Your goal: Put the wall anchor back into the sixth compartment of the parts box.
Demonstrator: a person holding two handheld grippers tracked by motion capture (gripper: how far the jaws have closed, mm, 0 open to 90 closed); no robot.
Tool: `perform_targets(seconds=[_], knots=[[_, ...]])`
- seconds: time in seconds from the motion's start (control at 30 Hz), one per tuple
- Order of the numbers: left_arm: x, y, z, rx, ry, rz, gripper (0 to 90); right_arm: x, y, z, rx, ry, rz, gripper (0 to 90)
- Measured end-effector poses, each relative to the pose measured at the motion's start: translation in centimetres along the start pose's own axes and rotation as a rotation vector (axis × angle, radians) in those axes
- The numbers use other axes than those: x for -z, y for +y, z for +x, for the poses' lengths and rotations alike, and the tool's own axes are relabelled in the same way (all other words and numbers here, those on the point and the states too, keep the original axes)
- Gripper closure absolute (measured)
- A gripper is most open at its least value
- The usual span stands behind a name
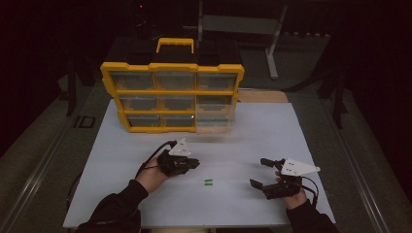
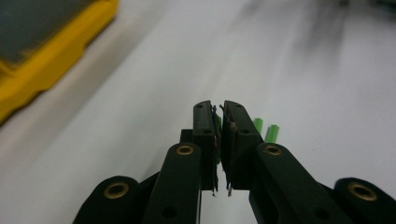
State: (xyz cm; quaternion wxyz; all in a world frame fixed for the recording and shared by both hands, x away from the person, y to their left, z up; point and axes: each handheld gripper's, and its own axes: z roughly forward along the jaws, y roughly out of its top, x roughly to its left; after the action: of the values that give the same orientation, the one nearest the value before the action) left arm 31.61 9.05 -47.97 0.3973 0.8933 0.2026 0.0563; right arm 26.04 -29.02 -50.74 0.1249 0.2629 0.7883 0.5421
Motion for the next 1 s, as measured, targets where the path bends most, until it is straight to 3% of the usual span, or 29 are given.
perform_targets(seconds=[0.23, 0.3, 0.67, 1.0], knots=[[1.9, 0.4, 0.2, 0.005, 0.033, -0.024, 83.3, -0.1, -0.1, -0.1, -0.002, 0.002, -0.003, 11.9], [2.9, 0.8, 0.4, 0.038, 0.039, -0.047, 83.3, -0.1, -0.1, 0.0, -0.005, 0.002, 0.001, 11.9], [6.1, 2.9, 0.8, 0.035, 0.079, -0.108, 83.3, -0.1, 0.0, -0.1, -0.007, 0.002, -0.003, 12.0], [7.8, 4.7, 1.3, 0.038, 0.097, -0.133, 83.3, 0.0, 0.0, -0.1, -0.004, 0.0, -0.003, 11.9]])
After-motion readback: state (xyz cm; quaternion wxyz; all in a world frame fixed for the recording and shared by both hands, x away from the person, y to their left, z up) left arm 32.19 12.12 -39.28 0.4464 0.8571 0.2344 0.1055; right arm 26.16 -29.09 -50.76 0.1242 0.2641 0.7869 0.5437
